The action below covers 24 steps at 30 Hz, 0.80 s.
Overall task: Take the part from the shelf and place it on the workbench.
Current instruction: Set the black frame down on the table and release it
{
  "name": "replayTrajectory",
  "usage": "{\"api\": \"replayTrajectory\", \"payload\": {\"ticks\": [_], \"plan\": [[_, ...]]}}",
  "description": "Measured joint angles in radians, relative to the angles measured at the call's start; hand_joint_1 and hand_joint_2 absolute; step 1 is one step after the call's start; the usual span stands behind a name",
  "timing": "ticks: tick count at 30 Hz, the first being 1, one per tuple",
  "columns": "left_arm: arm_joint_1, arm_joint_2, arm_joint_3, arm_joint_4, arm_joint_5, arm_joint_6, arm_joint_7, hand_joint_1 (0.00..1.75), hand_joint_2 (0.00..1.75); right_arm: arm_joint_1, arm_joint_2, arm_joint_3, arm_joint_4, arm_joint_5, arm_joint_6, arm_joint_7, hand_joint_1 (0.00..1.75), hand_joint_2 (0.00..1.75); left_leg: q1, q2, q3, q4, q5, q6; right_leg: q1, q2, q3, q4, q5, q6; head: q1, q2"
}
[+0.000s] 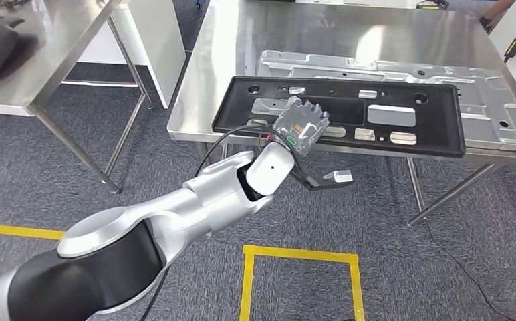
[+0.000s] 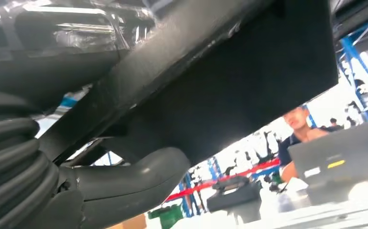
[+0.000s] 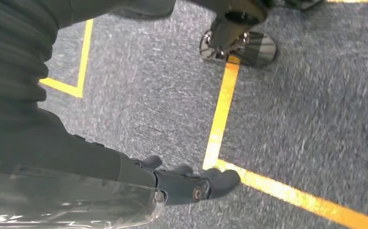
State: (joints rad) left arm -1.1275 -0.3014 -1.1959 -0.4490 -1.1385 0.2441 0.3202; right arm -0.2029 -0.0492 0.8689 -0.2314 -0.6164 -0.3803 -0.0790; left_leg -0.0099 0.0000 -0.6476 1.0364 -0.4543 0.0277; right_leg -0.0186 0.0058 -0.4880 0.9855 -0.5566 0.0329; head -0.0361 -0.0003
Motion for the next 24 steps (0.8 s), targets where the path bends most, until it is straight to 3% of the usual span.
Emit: {"api": "replayTrajectory", "payload": {"ticks": [2,4,6,7,8,9,11,12,13,16,17,19,21,23,24], "plan": [[-0.001,0.0,0.001,0.0,0.001,0.0,0.001,1.75,1.75,-0.004,0.001,0.0,0.0,0.001,0.0,0.0,0.0,1.75,0.006,0.0,0.025,-0.015,-0.014,0.011,0.0,-0.002,-0.02,0.048,0.002,0.009,0.007,0.0],[0.001,0.001,0.0,0.001,0.001,0.0,0.001,1.75,1.75,-0.008,0.002,0.0,0.0,0.001,0.0,0.0,0.0,1.75,0.009,0.003,0.054,-0.024,-0.031,0.018,-0.001,-0.003,-0.089,0.161,-0.015,0.021,0.019,0.0],[0.009,0.003,0.0,0.004,0.001,0.0,0.001,1.75,1.75,-0.006,0.002,0.0,0.0,0.002,0.0,0.0,0.0,1.75,0.009,0.008,0.084,-0.026,-0.055,0.019,-0.002,-0.004,-0.176,0.26,-0.056,0.029,0.029,0.0],[0.012,0.004,0.0,0.005,0.001,0.0,0.001,1.75,1.75,-0.002,0.001,0.0,0.0,0.001,0.0,0.0,0.0,1.75,0.009,0.009,0.1,-0.026,-0.068,0.018,-0.002,-0.004,-0.206,0.274,-0.068,0.029,0.032,0.0],[0.013,0.005,0.0,0.006,0.001,0.0,0.001,1.75,1.75,0.001,0.001,0.0,0.0,0.001,0.0,0.0,0.0,1.75,0.009,0.009,0.118,-0.026,-0.083,0.017,-0.001,-0.004,-0.224,0.257,-0.061,0.026,0.034,0.0],[0.014,0.004,0.0,0.006,0.001,0.0,0.001,1.75,1.75,0.004,-0.001,0.0,0.0,0.001,0.0,0.0,0.0,1.75,0.009,0.01,0.137,-0.027,-0.097,0.014,0.001,-0.004,-0.229,0.212,-0.028,0.021,0.037,0.0],[0.017,0.004,0.0,0.006,0.001,0.0,0.001,1.75,1.75,0.012,-0.005,0.0,0.001,0.001,0.0,0.0,0.0,1.75,0.009,0.011,0.169,-0.028,-0.127,0.007,0.007,-0.003,-0.226,0.092,0.099,0.006,0.043,0.0],[0.019,0.004,-0.001,0.007,0.001,-0.001,0.0,1.75,1.75,0.015,-0.006,0.0,0.001,0.001,0.0,0.0,0.0,1.75,0.009,0.011,0.178,-0.03,-0.139,0.002,0.012,-0.002,-0.222,0.05,0.148,-0.002,0.046,0.0],[0.021,0.004,-0.001,0.007,0.001,-0.001,0.0,1.75,1.75,0.017,-0.007,0.0,0.0,0.001,0.0,0.0,0.0,1.75,0.009,0.01,0.185,-0.034,-0.147,-0.004,0.016,-0.002,-0.22,0.029,0.177,-0.009,0.048,0.0],[0.013,-0.003,0.0,0.006,0.002,-0.001,0.0,1.75,1.75,0.014,-0.008,0.0,0.0,0.002,0.0,0.001,0.0,1.75,0.009,0.005,0.195,-0.027,-0.147,-0.019,0.017,-0.006,-0.198,0.016,0.162,-0.028,0.044,0.0],[0.009,-0.005,0.0,0.005,0.002,0.0,0.0,1.75,1.75,0.012,-0.009,0.0,0.0,0.002,0.0,0.001,0.0,1.75,0.008,0.002,0.182,0.005,-0.142,-0.021,0.015,-0.007,-0.184,0.007,0.154,-0.033,0.041,0.0],[0.015,-0.002,0.0,0.005,0.002,-0.001,0.001,1.75,1.75,0.011,-0.009,0.0,0.001,0.004,0.0,0.001,0.0,1.75,0.008,-0.005,0.123,0.116,-0.15,-0.021,0.012,-0.007,-0.146,-0.013,0.141,-0.04,0.034,0.0],[0.034,0.009,-0.001,0.009,0.002,-0.002,0.001,1.75,1.75,0.014,-0.008,0.0,0.001,0.005,0.001,0.001,0.0,1.75,0.009,-0.008,0.047,0.208,-0.205,-0.023,0.011,-0.005,-0.105,-0.03,0.122,-0.04,0.026,0.0],[0.044,0.017,-0.001,0.013,0.003,-0.003,0.001,1.75,1.75,0.018,-0.007,0.0,0.001,0.006,0.001,0.002,0.0,1.75,0.01,-0.008,-0.007,0.212,-0.247,-0.03,0.009,-0.001,-0.068,-0.037,0.098,-0.036,0.016,0.0],[0.044,0.018,-0.001,0.015,0.003,-0.003,0.0,1.75,1.75,0.018,-0.007,0.0,0.001,0.006,0.001,0.003,0.0,1.75,0.012,-0.006,-0.02,0.178,-0.232,-0.033,0.008,0.0,-0.049,-0.038,0.085,-0.033,0.01,0.0]]}}
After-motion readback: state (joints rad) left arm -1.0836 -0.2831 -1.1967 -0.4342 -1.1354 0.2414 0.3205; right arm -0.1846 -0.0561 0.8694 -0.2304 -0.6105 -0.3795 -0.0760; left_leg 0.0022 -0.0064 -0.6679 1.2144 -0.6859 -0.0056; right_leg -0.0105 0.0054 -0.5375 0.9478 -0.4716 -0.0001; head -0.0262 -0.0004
